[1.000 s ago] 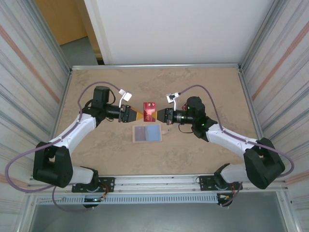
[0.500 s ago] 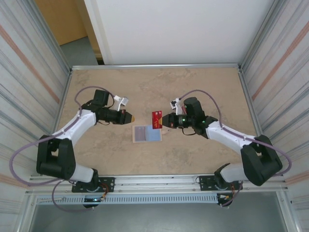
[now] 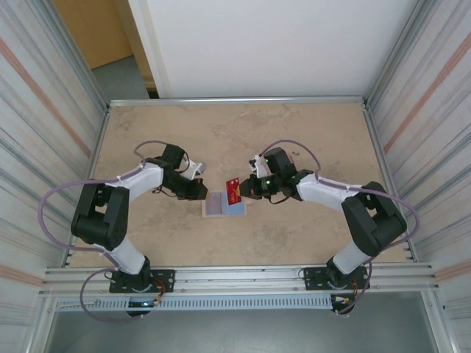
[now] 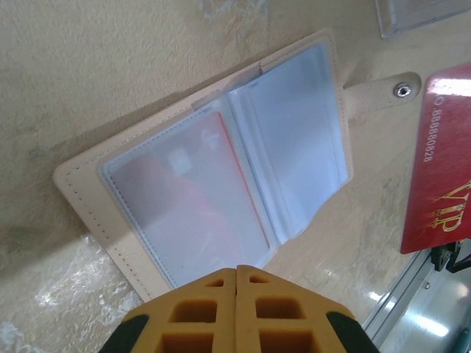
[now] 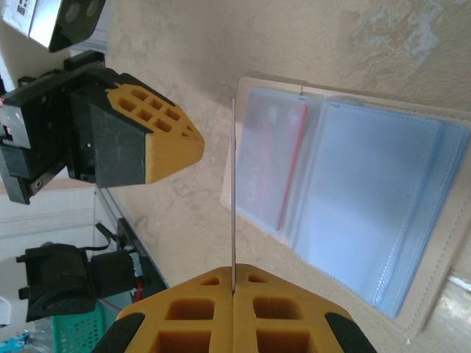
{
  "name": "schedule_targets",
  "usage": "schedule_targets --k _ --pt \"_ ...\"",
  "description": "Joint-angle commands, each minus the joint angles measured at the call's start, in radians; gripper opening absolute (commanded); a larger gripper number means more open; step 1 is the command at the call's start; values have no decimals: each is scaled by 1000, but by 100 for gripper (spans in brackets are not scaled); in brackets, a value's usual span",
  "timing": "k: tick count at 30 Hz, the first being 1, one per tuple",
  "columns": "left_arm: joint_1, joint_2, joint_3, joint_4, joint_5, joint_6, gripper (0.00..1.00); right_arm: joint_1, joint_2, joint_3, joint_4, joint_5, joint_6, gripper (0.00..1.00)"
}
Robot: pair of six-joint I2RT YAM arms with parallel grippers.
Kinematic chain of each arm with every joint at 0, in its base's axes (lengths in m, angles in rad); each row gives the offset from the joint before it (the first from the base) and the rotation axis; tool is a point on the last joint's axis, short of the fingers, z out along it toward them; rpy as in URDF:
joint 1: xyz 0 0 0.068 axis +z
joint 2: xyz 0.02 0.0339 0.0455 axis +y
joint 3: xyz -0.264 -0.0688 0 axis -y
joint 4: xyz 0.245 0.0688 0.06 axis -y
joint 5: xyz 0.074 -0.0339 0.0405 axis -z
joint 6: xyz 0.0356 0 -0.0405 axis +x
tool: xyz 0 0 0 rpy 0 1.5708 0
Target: Put the credit cards into the card holder
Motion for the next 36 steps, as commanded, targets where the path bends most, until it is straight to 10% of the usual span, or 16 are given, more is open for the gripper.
schedule_targets --k 1,36 --pt "-2 25 19 -12 -24 -16 0 9 44 36 -30 -30 -27 0" --pt "-2 154 59 -32 -81 -3 0 34 216 70 -3 -103 -64 0"
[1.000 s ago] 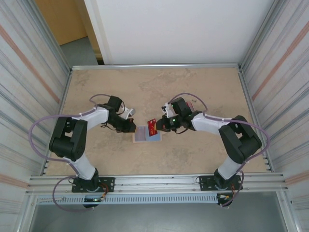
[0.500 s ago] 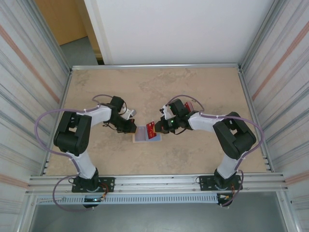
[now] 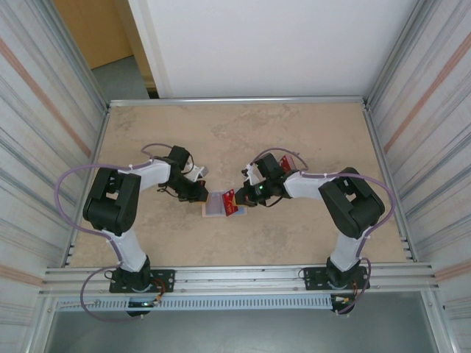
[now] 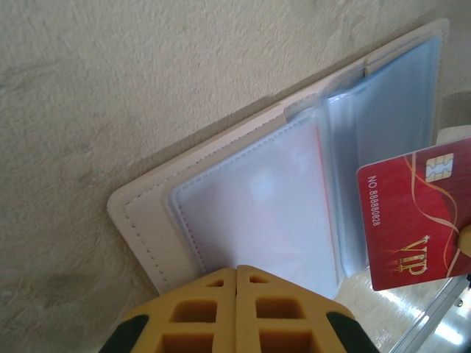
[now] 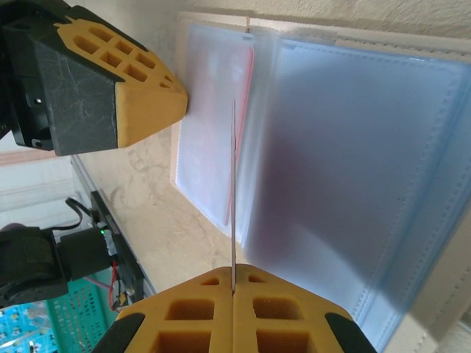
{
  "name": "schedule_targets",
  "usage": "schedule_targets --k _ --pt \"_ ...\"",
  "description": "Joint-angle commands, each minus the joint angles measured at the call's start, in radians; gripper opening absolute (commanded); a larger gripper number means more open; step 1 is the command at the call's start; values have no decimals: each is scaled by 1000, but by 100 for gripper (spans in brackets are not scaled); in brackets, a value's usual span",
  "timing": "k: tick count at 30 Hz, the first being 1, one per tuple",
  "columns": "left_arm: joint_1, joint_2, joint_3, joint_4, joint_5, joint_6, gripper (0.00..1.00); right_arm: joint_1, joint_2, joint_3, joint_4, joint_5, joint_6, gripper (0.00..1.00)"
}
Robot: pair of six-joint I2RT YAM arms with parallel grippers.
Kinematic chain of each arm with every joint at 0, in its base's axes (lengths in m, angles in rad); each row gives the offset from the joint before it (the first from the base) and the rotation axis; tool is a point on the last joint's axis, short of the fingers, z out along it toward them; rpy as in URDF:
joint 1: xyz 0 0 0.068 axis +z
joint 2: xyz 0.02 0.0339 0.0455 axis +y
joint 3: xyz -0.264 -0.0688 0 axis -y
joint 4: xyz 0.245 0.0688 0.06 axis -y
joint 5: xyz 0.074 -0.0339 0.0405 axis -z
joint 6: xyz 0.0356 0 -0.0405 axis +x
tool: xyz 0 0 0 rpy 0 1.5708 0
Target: Put the credit cards into the card holder
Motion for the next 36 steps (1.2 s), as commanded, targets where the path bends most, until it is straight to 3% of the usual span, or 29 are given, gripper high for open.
schedule_targets --k 1,36 --pt "5 12 12 -28 -24 10 0 12 26 27 6 -30 -25 0" --pt "18 7 5 -19 -20 12 0 4 84 39 19 -45 -18 0"
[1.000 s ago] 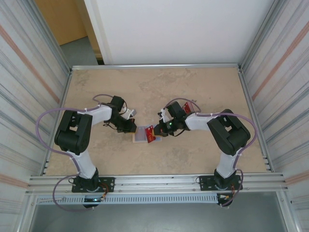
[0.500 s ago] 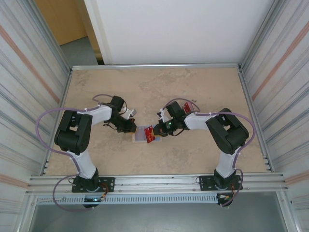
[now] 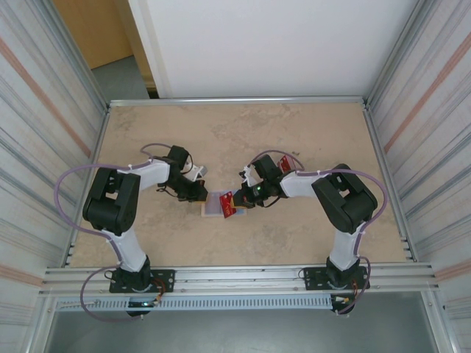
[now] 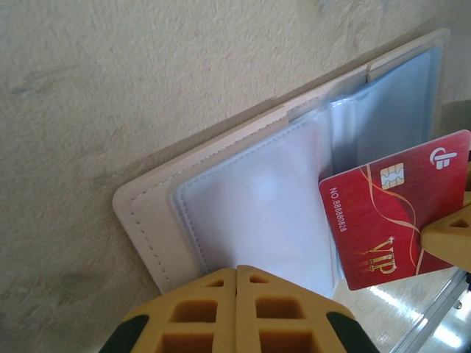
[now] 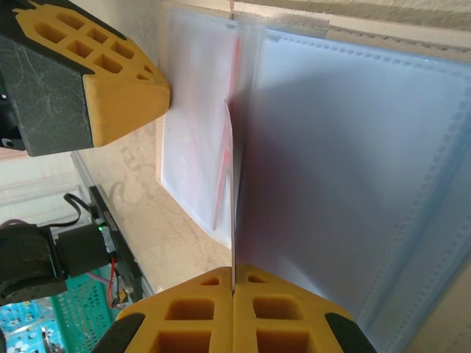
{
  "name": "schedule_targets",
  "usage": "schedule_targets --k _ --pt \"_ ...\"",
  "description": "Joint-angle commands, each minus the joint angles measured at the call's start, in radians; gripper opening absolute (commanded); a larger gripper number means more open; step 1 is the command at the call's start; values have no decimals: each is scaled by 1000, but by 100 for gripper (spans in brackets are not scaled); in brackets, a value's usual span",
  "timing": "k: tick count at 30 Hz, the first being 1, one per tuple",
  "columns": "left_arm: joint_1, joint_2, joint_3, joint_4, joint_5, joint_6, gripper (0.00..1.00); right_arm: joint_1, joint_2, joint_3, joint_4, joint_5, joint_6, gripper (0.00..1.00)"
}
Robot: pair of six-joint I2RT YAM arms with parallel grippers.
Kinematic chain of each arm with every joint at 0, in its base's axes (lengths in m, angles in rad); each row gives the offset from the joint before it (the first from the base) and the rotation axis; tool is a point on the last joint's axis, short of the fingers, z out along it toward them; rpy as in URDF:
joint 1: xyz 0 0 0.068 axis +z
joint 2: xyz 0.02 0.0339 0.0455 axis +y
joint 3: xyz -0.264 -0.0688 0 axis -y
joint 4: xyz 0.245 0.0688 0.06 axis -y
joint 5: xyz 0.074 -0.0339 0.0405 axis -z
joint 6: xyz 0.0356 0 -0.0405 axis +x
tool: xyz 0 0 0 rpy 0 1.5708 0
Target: Put the credit cards into the card holder
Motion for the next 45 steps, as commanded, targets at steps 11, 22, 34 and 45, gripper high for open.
schedule_targets --k 11,22,34,45 --pt "11 7 3 -19 -21 12 0 -14 6 -12 2 -25 -19 0" --pt "12 2 1 -19 -22 12 0 -16 1 -21 29 -31 -5 0" --pt "14 -4 -4 -15 -21 11 0 -6 44 -11 66 -30 17 0" --pt "16 -13 -7 -11 -16 13 0 -11 56 -4 80 -13 34 0"
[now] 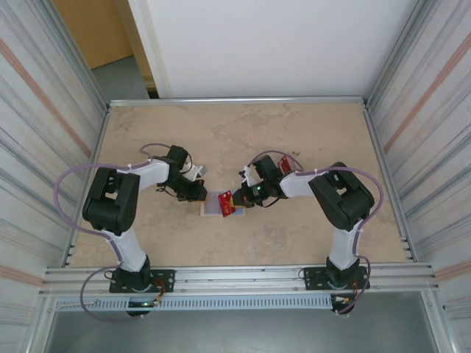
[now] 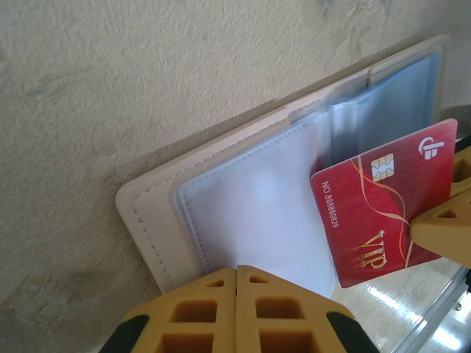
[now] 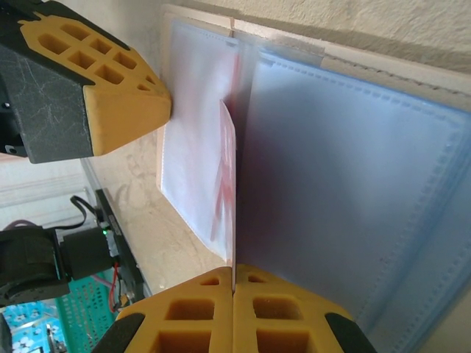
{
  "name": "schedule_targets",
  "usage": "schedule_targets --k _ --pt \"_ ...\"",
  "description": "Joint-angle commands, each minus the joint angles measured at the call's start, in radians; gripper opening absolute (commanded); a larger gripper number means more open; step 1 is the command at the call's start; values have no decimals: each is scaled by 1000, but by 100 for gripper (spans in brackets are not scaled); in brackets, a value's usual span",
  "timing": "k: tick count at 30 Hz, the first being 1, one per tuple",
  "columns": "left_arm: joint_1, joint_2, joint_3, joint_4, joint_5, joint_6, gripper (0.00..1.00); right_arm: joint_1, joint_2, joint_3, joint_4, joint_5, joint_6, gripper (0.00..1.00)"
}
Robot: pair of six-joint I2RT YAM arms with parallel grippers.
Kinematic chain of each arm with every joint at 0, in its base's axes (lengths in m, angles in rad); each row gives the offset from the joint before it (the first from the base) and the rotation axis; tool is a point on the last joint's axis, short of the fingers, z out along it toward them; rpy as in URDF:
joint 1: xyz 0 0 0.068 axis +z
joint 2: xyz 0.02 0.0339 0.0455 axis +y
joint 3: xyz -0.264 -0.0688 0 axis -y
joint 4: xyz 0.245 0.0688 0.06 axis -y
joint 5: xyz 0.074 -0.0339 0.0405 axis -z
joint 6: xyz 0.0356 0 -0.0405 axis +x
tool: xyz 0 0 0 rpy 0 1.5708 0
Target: Put the credit cards into the card holder
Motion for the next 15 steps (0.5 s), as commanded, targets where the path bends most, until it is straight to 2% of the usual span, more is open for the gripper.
schedule_targets --k 1,15 --pt "9 -13 -8 -12 -16 13 0 -4 23 6 -1 11 26 0" --pt "12 -11 -8 -12 -16 13 0 -18 -21 -39 -9 5 25 0"
